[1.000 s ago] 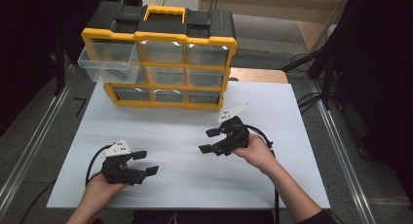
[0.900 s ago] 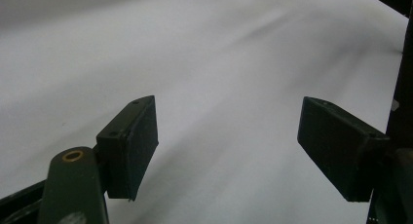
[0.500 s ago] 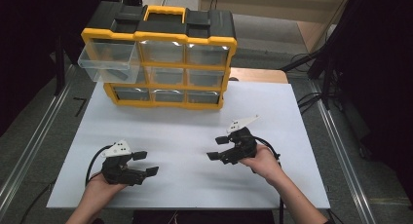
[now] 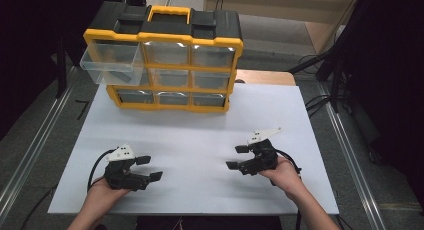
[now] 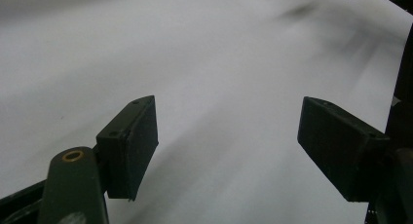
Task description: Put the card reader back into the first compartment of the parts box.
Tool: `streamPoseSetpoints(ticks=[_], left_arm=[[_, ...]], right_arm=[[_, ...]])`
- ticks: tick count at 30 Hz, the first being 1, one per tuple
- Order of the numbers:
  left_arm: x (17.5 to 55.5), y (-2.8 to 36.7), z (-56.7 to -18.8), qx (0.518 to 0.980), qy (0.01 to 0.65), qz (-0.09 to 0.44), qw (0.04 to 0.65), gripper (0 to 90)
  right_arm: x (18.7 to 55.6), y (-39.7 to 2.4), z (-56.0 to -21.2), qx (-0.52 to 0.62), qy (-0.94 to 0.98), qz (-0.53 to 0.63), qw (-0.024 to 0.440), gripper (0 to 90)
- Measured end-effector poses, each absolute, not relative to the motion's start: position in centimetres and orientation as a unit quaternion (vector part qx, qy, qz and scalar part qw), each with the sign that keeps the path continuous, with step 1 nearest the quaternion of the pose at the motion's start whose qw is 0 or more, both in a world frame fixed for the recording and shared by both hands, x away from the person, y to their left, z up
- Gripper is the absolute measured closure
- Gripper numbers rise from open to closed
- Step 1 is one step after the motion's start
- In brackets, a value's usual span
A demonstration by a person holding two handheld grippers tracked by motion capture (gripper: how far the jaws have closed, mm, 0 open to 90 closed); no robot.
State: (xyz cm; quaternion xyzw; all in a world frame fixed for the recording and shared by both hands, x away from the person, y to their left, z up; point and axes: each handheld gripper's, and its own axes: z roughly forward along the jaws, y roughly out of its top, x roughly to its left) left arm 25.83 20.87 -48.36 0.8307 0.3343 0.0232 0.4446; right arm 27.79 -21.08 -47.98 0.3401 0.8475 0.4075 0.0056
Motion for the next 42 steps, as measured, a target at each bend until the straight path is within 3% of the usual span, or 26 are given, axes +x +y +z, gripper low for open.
streamPoseSetpoints(ticks=[22,42], left_arm=[[25.8,21.0,-48.3,0.83,0.336,0.025,0.444,24.0],[25.9,21.0,-48.3,0.832,0.337,0.029,0.44,24.1]], right_arm=[[24.6,-26.8,-50.1,0.395,0.826,0.401,0.025,24.2],[23.9,-27.8,-50.1,0.403,0.822,0.4,0.032,24.2]])
